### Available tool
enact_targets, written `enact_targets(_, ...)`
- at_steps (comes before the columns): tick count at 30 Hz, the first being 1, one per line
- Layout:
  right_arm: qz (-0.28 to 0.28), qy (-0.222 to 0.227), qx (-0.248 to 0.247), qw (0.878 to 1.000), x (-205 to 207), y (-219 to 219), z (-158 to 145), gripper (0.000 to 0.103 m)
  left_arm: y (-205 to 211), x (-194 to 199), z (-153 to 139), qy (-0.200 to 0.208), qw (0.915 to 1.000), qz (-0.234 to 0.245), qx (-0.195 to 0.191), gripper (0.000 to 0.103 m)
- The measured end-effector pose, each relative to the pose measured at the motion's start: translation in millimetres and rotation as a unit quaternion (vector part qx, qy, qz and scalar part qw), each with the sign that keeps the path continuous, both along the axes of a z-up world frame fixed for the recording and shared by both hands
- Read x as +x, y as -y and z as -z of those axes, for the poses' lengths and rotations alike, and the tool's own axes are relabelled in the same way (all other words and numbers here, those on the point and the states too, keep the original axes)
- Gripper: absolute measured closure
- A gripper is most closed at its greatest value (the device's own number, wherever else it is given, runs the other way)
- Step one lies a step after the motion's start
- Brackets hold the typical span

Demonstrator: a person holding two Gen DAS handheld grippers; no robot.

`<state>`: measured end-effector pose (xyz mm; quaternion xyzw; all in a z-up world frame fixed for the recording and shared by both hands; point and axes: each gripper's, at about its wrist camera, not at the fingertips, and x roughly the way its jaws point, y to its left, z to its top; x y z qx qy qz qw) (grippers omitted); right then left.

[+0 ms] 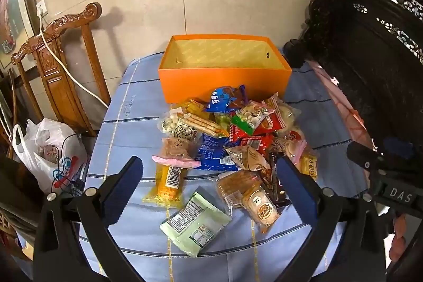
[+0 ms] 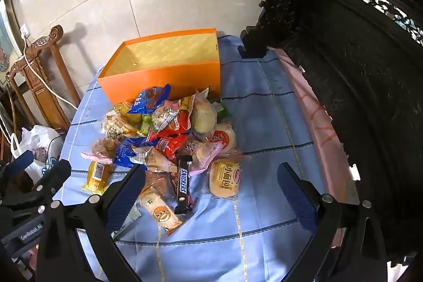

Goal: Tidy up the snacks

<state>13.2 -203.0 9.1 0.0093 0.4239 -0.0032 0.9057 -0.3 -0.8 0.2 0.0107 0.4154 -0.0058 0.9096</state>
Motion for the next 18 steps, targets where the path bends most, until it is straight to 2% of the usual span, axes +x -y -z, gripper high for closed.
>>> enact_targets(5, -0.001, -0.004, -0.001, 1.000, 0.7, -0.9, 0.6, 0.003, -1.2, -1.3, -7.1, 0.001, 1.0000, 0.000, 0.002, 0.004)
enact_targets(11, -0.001, -0.006, -0.003, 1.000, 1.0, -1.7, 0.4, 0.003, -4.7, 0.1, -2.1, 0.005, 0.9999, -0.008, -0.007, 0.004)
enact_targets(18, 0.009, -0.003, -0.006, 1.000, 1.2, 1.5, -0.9, 0.003, -2.9, 1.3, 0.5, 0.001, 1.0000, -0.009, 0.003, 0.004)
